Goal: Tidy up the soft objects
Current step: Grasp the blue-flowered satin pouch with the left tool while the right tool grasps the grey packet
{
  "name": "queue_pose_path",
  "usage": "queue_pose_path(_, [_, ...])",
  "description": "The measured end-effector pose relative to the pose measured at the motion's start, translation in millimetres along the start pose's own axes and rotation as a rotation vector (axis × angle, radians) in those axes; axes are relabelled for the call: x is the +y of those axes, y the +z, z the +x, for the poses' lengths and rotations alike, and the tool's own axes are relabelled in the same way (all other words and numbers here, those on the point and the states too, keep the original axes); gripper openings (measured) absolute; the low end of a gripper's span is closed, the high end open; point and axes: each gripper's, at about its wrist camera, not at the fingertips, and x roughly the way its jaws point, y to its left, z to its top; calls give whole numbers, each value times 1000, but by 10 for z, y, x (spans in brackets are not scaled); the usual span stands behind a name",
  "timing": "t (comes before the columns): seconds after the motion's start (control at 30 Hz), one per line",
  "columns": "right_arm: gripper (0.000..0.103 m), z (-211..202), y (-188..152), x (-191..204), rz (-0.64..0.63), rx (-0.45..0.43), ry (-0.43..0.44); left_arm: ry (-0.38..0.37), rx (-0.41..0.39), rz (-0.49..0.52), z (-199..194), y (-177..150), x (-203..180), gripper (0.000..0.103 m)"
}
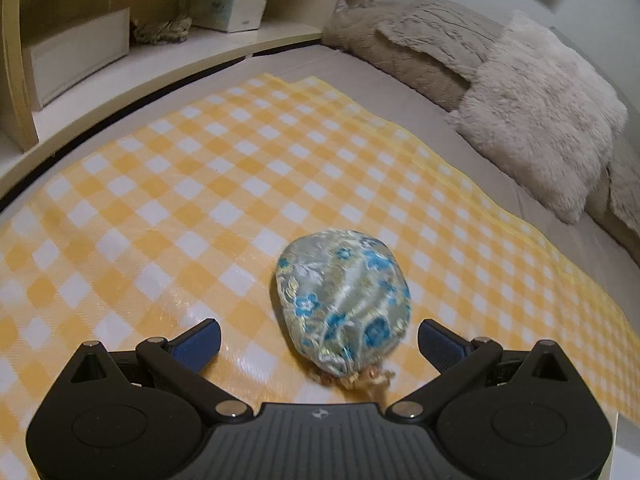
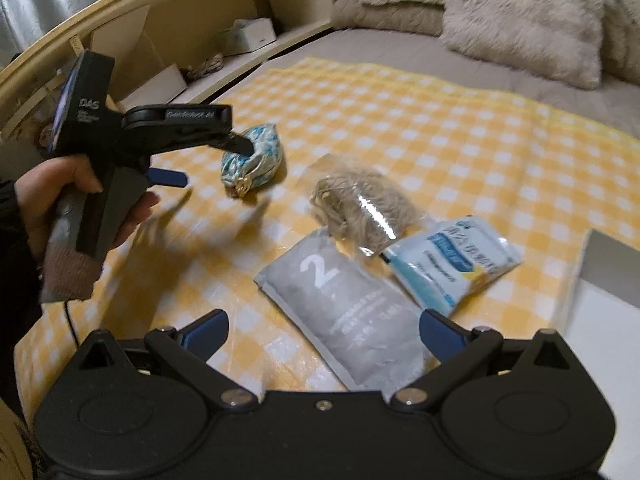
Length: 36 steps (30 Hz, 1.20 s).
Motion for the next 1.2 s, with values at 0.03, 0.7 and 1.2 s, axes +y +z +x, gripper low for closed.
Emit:
queue_pose_path(0.03, [102,32,9,-22,3,-1,11,-10,0,-15,34,12,19,103])
queue_pose_path(0.7, [99,212,8,58,-102,170,141,35,-59,70,321,49,-168,100])
queue_pose_path(1.2, [79,447,-54,290,-185,102,-19,19,7,155,311,23,-289,66])
